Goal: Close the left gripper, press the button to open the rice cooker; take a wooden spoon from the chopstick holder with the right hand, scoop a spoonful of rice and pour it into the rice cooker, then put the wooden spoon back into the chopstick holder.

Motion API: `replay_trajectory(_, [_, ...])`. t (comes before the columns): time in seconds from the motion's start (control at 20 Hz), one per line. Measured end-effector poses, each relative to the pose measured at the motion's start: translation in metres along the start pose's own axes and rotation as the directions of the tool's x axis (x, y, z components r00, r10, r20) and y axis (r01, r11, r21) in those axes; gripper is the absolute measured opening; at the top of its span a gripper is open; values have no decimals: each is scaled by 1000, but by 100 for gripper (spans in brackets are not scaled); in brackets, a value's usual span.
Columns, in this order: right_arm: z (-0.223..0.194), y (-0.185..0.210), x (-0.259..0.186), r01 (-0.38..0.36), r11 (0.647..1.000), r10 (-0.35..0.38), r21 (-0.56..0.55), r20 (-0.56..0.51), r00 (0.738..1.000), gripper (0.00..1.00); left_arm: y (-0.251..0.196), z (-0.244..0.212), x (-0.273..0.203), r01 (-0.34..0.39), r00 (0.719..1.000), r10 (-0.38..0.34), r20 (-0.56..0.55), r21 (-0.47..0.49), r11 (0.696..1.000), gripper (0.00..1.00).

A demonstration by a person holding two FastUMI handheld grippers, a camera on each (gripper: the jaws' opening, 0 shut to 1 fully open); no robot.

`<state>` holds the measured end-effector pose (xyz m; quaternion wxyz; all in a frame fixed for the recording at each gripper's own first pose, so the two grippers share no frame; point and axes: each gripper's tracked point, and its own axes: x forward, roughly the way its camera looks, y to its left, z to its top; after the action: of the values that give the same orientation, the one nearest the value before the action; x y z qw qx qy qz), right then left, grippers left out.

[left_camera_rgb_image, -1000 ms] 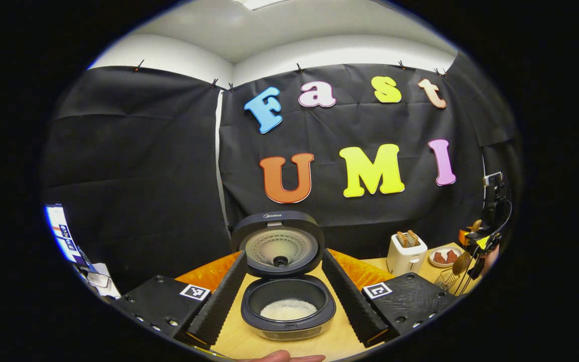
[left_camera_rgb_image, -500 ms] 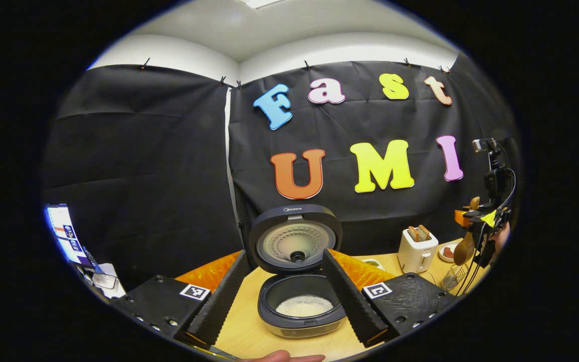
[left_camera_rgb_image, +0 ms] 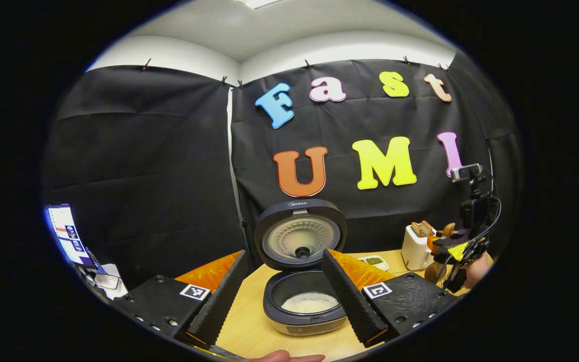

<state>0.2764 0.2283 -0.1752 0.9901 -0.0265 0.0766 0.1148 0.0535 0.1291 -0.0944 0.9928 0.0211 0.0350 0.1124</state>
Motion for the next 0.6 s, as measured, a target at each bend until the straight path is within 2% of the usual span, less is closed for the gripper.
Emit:
replay_trajectory(0.4, [-59, 15, 10, 38, 983, -48, -178, -52, 997, 35, 5, -12, 1, -13, 1000, 13, -26, 11, 1000, 95])
replay_trajectory(0.6, [-75, 24, 9, 18, 984, -33, -178, -83, 996, 35, 7, -13, 1, -12, 999, 13, -30, 12, 1000, 95])
